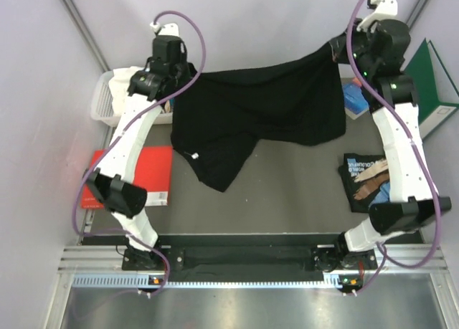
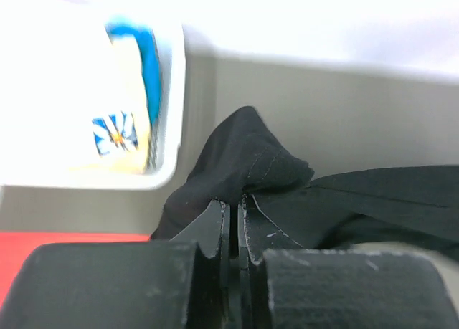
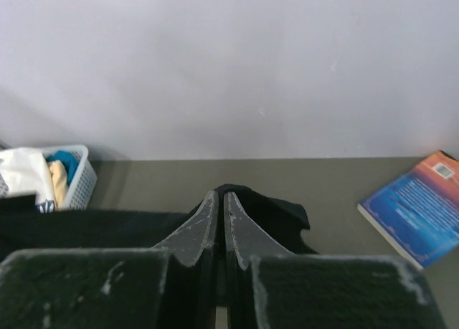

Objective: Fold and stack the t-shirts
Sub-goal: Flatten the tshirt out

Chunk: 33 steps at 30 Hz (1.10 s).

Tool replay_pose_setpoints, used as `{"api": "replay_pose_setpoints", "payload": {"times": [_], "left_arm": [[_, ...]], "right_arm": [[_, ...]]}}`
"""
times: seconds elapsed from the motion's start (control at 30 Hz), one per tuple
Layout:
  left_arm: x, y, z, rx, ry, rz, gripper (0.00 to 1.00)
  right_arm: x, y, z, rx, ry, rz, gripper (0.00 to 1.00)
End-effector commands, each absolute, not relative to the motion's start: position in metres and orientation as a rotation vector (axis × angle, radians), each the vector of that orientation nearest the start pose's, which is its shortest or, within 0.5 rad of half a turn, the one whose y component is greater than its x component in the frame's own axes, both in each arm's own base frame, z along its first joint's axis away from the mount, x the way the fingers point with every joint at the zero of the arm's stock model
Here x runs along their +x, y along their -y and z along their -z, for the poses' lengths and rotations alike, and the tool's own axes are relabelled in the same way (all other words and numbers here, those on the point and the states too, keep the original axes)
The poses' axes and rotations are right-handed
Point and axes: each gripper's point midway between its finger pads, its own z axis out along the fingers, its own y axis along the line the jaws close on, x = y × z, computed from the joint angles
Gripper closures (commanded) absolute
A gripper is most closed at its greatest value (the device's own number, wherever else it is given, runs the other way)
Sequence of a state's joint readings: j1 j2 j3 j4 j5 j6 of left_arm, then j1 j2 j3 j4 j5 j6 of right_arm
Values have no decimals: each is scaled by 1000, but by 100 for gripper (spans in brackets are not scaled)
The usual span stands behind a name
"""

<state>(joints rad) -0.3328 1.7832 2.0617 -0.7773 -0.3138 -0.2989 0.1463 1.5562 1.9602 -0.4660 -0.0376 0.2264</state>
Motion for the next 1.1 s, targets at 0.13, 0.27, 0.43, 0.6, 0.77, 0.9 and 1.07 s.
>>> {"api": "replay_pose_setpoints", "payload": {"times": [0.13, 0.27, 0.43, 0.6, 0.77, 0.9, 1.07], "left_arm": [[407, 87, -517, -143, -1584, 114, 100], [368, 86, -539, -87, -1528, 166, 100], [316, 85, -563, -30, -1456, 254, 100], [295, 86, -591, -13, -1385, 309, 100], [320, 91, -605, -16, -1377, 285, 100], [368, 104, -592, 21, -1448, 214, 100], [458, 132, -494, 76, -1701, 237, 100]], "right_arm": [[330, -69, -561, -11, -1382, -297, 100], [270, -61, -571, -21, -1332, -312, 100], [202, -41, -587, 13, -1260, -290, 100], [181, -28, -590, 50, -1242, -259, 100], [202, -30, -568, 94, -1284, -273, 100], [236, -36, -543, 95, -1343, -262, 100], [292, -38, -488, 119, -1482, -193, 100]]}}
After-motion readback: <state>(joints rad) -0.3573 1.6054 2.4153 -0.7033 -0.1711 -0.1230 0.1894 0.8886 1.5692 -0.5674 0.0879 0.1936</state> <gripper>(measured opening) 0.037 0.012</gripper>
